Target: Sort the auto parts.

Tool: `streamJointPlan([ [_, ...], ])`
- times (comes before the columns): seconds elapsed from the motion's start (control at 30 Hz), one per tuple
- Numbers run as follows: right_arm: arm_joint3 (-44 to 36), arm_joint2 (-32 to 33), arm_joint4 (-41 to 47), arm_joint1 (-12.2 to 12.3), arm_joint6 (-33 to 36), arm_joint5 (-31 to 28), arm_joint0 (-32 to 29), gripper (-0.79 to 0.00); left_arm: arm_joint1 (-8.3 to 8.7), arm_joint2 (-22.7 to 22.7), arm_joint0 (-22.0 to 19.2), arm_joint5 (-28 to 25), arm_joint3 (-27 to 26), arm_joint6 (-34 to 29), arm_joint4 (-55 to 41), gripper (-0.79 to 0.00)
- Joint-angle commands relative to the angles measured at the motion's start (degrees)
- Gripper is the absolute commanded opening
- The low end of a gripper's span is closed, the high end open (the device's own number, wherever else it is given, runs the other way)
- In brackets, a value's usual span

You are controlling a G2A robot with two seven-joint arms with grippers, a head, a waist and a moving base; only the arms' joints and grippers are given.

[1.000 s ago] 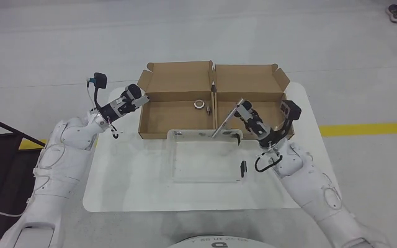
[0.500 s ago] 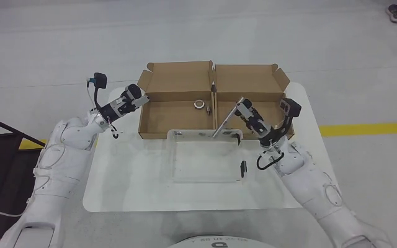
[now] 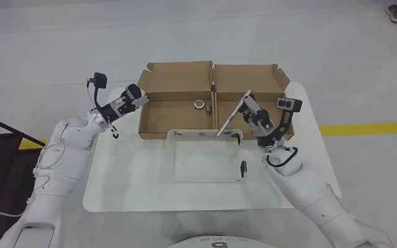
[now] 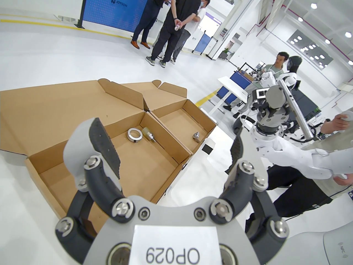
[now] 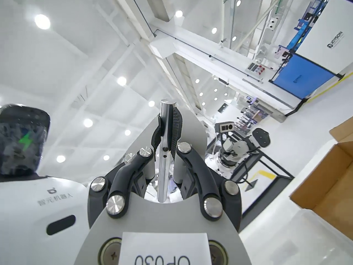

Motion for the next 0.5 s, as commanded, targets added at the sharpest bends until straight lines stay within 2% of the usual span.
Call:
streamJointPlan([
  [0.0, 0.6, 0.5, 6.8, 0.1, 4.0, 1.0, 0.5, -0.785, 0.0, 0.0, 0.0, 0.0, 0.0, 0.0, 0.0, 0.0],
  [0.17, 1.8, 1.6, 13.8, 0.1, 10.1, 2.2, 0.9, -0.785, 0.0, 0.0, 0.0, 0.0, 0.0, 0.0, 0.0, 0.0],
  [0.47, 2.8, 1.6, 15.6, -0.9, 12.9, 2.6, 1.3, -0.785, 0.0, 0.0, 0.0, 0.0, 0.0, 0.0, 0.0, 0.0],
])
